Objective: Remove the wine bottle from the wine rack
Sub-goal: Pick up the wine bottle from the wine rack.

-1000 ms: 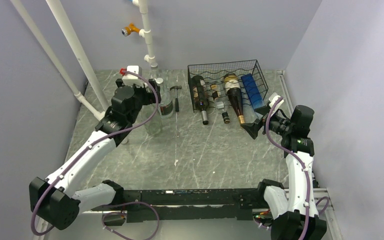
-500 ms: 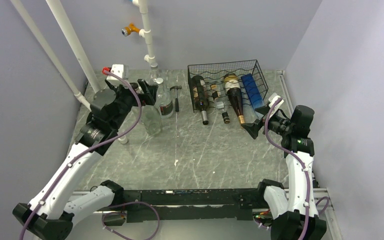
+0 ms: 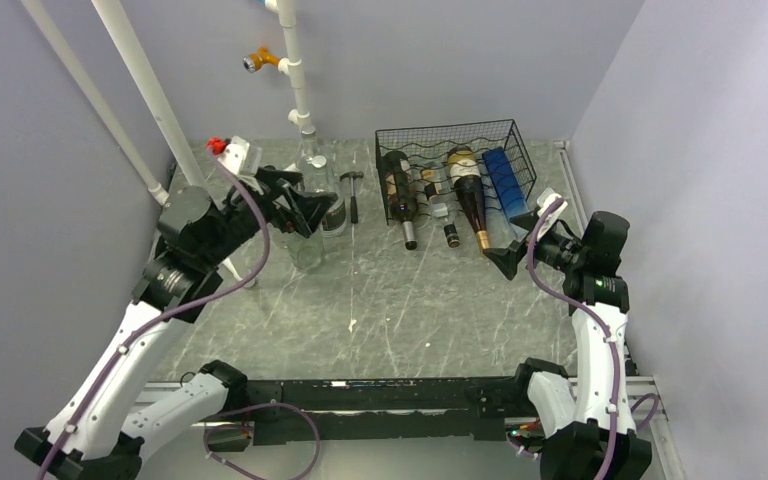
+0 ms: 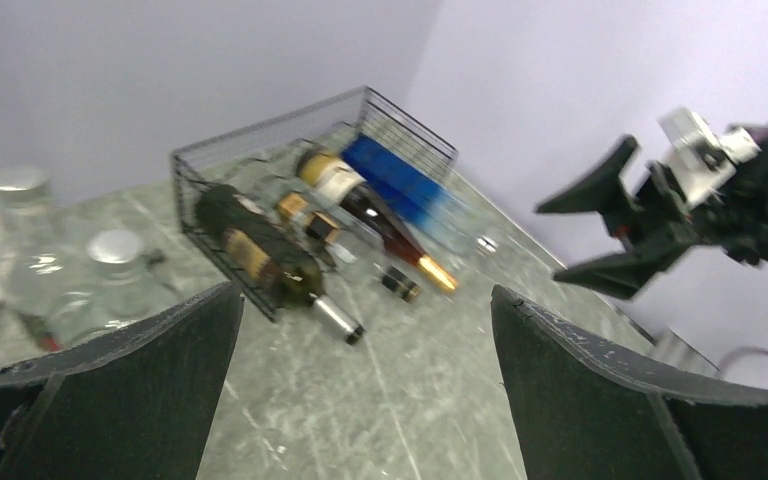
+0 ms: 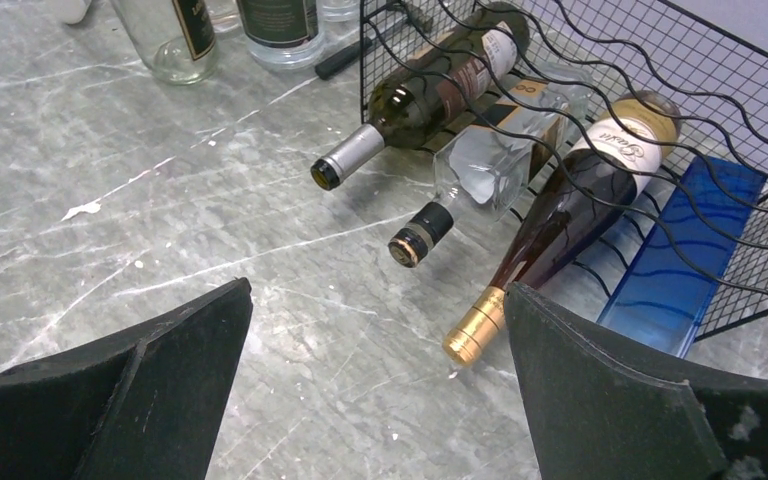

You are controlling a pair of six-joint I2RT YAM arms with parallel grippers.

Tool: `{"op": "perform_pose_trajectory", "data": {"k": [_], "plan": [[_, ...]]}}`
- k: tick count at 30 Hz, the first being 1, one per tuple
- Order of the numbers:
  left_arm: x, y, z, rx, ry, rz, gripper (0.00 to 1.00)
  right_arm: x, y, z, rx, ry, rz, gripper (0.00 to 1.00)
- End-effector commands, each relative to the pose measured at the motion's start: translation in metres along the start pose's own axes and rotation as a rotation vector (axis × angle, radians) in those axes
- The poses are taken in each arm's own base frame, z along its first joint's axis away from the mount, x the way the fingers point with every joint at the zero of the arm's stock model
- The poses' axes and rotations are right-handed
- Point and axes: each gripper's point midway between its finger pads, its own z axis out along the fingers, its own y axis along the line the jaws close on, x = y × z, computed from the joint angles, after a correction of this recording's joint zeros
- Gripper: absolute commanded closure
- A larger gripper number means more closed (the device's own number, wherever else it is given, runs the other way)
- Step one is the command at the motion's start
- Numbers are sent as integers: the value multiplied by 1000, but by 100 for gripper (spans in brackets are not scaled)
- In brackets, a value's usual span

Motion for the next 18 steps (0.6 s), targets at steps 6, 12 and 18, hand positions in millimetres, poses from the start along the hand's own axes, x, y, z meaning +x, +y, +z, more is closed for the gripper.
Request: {"op": "perform_pose_trajectory", "data": {"k": [6,12,18], "plan": [[51,-68,34,336,211,34,0,4,6,2,-43,-21,37,0],[102,-74,59,396,315,148,0,12,11,5,-74,-16,109,0],[145,-55,69,367,365,193,1,18,-1,5,-21,9,131,0]]}}
